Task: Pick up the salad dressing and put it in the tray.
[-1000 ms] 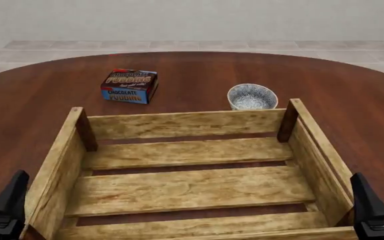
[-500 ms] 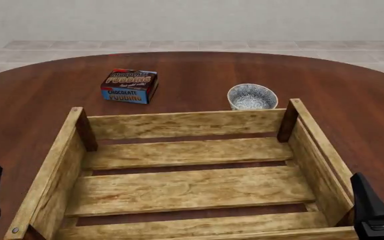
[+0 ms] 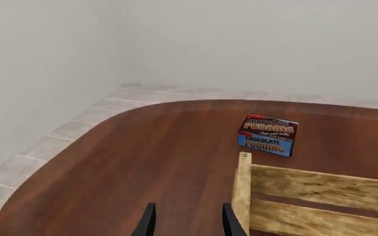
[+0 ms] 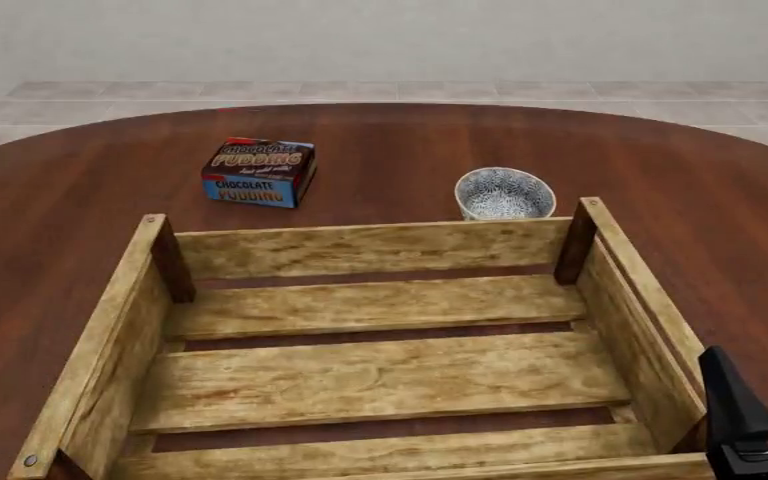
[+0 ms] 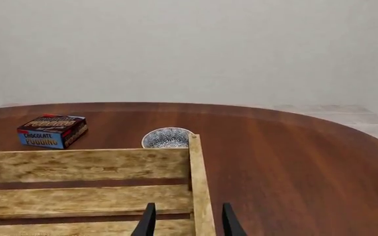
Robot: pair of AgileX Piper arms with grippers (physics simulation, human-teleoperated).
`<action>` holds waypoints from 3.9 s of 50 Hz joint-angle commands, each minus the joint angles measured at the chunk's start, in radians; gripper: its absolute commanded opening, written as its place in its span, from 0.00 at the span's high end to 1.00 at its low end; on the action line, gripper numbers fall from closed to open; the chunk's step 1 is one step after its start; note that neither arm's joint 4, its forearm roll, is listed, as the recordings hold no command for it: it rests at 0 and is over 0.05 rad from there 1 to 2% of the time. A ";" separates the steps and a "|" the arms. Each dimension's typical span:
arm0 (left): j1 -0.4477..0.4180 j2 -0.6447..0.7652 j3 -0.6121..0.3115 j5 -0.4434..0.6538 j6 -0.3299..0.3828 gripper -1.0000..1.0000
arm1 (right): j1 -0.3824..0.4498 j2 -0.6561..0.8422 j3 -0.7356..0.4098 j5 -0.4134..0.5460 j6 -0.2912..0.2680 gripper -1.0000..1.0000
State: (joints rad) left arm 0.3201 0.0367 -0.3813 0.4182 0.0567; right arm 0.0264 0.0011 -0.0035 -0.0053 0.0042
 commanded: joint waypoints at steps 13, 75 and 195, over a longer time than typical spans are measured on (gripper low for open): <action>0.189 -0.002 -0.040 0.103 0.083 0.00 | -0.002 0.000 0.000 0.002 0.005 0.00; 0.297 0.070 -0.030 0.210 0.118 0.00 | -0.005 0.002 0.001 0.009 0.006 0.00; 0.428 0.346 0.315 -0.170 0.167 0.00 | -0.019 0.000 0.001 0.013 0.010 0.00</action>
State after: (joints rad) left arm 0.7458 0.3577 -0.0816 0.2705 0.2225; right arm 0.0094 0.0013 -0.0033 0.0081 0.0118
